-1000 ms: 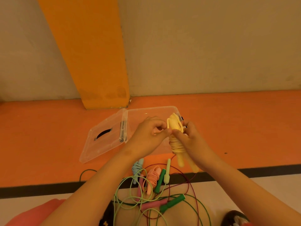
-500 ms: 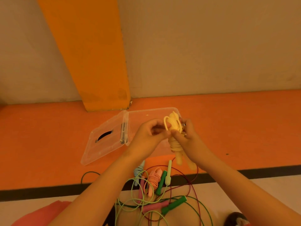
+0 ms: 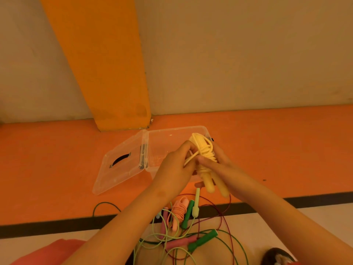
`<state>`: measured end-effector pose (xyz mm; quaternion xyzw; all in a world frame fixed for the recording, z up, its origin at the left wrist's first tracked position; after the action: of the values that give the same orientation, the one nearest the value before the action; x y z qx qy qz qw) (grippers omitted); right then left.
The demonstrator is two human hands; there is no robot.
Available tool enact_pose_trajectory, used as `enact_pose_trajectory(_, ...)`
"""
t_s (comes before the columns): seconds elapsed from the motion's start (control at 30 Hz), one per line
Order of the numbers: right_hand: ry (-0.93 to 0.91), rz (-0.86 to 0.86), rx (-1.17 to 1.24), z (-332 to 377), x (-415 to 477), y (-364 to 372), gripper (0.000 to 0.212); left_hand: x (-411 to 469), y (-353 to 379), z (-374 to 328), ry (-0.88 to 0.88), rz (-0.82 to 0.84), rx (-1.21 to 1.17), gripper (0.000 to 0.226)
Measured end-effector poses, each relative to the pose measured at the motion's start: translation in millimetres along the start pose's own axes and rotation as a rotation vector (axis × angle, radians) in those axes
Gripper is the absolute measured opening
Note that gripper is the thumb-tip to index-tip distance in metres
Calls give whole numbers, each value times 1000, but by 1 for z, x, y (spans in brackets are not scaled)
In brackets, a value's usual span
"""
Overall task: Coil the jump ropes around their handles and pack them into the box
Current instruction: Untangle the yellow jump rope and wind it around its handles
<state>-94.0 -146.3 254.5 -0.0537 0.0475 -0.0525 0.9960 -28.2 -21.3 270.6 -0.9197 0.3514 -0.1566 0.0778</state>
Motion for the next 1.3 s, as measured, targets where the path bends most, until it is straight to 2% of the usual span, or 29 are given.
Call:
enact_pose_trajectory(0.1,-13,20,-37,-1,2,-2,57,1,-4,3,-24,-61,-4,2)
enact_pose_trajectory(0.2,-32,-20,-47,-1,4,-3,54,3,-6,5,-66,-128,-63,3)
enact_pose_trajectory(0.4,-39,-84,207,1,9,-4,41,3,-8,8,-53,-264,-166,14)
enact_pose_trajectory(0.5,-48,-43,238,0,10,-6,49,5,-12,8,-54,-212,-256,10)
enact_pose_trajectory(0.57,-49,-44,209,1,9,-7,46,5,-13,4,-67,-147,-245,5)
enact_pose_trajectory(0.63,-41,-78,152,3,8,-9,44,2,-11,1,-92,-130,-182,34)
enact_pose_trajectory(0.73,-61,-128,100,5,9,-10,36,-6,-5,-1,-82,-112,-19,98)
enact_pose_trajectory(0.8,-62,-145,158,7,9,-5,33,-10,2,0,-62,-81,28,120)
enact_pose_trajectory(0.9,-56,-171,218,7,10,4,27,-14,13,4,-55,-50,24,140)
enact_pose_trajectory(1.07,-47,-169,265,9,11,9,29,-11,20,5,-31,-36,30,151)
enact_pose_trajectory(1.3,-21,-133,407,11,10,14,28,-8,12,5,-5,-38,125,134)
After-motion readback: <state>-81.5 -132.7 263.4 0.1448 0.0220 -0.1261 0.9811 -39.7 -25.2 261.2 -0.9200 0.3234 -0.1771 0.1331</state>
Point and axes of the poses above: each hand's wrist, its own x-axis towards the middle knuckle, its own y-axis out of the palm, z = x × y, the point moved 2 cm from there along x, towards the middle knuckle, and after that the axes turned 15 degrees about -x, right-handed, at the moved point
